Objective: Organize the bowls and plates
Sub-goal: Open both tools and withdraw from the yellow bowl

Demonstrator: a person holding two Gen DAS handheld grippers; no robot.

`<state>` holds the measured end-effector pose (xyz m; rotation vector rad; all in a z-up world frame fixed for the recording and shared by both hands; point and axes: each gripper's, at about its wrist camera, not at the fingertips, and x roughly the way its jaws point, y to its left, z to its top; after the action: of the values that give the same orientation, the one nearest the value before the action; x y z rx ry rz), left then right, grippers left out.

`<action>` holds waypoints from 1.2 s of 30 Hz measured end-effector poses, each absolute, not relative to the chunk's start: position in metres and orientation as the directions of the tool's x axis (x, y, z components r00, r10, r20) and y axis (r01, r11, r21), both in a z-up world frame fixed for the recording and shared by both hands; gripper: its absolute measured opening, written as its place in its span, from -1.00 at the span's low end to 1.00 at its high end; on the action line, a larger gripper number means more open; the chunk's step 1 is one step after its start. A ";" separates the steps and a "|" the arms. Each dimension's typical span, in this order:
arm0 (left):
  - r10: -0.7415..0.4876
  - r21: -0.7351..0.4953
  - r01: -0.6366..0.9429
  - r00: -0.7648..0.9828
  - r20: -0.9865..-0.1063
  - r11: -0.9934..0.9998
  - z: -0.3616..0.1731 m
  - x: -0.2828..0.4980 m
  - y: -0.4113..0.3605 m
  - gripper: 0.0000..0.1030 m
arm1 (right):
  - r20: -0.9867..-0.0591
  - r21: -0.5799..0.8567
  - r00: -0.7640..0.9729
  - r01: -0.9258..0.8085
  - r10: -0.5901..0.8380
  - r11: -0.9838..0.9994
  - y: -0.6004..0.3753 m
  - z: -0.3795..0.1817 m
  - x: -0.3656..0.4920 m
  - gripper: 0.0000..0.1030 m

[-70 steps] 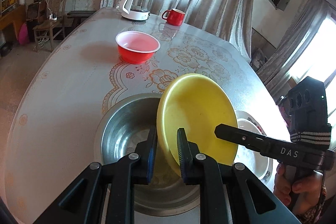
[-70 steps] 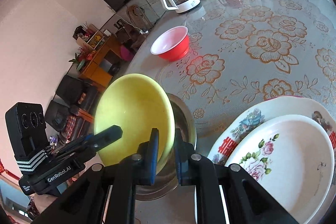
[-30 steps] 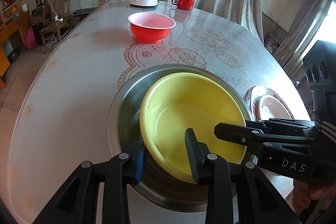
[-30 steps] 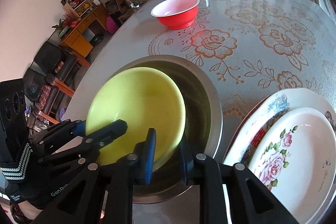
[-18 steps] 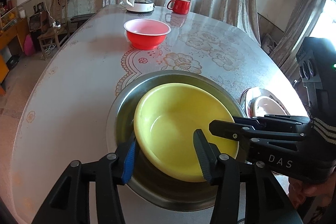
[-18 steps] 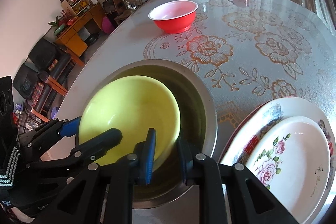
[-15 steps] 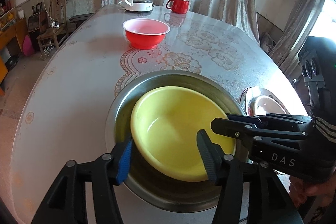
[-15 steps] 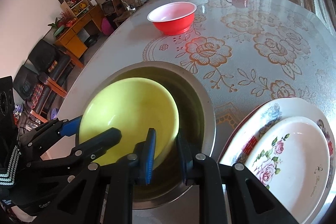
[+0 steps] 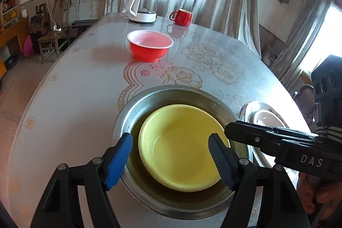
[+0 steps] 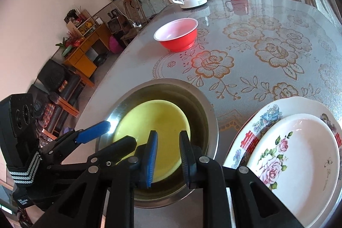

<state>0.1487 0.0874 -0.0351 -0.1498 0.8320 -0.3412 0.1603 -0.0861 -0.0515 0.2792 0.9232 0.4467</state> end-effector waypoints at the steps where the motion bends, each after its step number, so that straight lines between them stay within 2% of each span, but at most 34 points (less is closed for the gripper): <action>1: -0.362 -0.282 0.229 0.638 -0.680 0.932 -0.033 0.147 0.091 0.56 | -0.688 0.431 0.528 -0.252 0.497 0.866 -0.088 -0.050 0.159 -0.58; 3: -0.358 -0.305 0.201 0.668 -0.652 0.931 -0.029 0.145 0.099 0.70 | -0.677 0.432 0.544 -0.252 0.496 0.866 -0.089 -0.048 0.157 -0.53; 11: -0.297 -0.297 0.122 0.680 -0.670 0.947 -0.033 0.146 0.111 0.77 | -0.675 0.449 0.541 -0.238 0.502 0.861 -0.097 -0.052 0.156 -0.49; 15: -0.218 -0.228 0.079 0.694 -0.686 0.970 -0.034 0.144 0.109 0.90 | -0.676 0.449 0.535 -0.246 0.507 0.859 -0.095 -0.054 0.155 -0.49; 26: -0.156 -0.151 0.070 0.701 -0.696 0.986 -0.033 0.145 0.103 0.91 | -0.692 0.441 0.514 -0.254 0.507 0.861 -0.091 -0.060 0.156 -0.49; 36: -0.139 -0.131 0.065 0.698 -0.702 0.989 -0.033 0.147 0.103 0.93 | -0.712 0.418 0.505 -0.256 0.489 0.872 -0.087 -0.059 0.160 -0.46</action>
<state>0.1466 0.1035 -0.0325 -0.0989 0.7903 -0.1144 0.1604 -0.0873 -0.0594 0.2732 0.9407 0.4563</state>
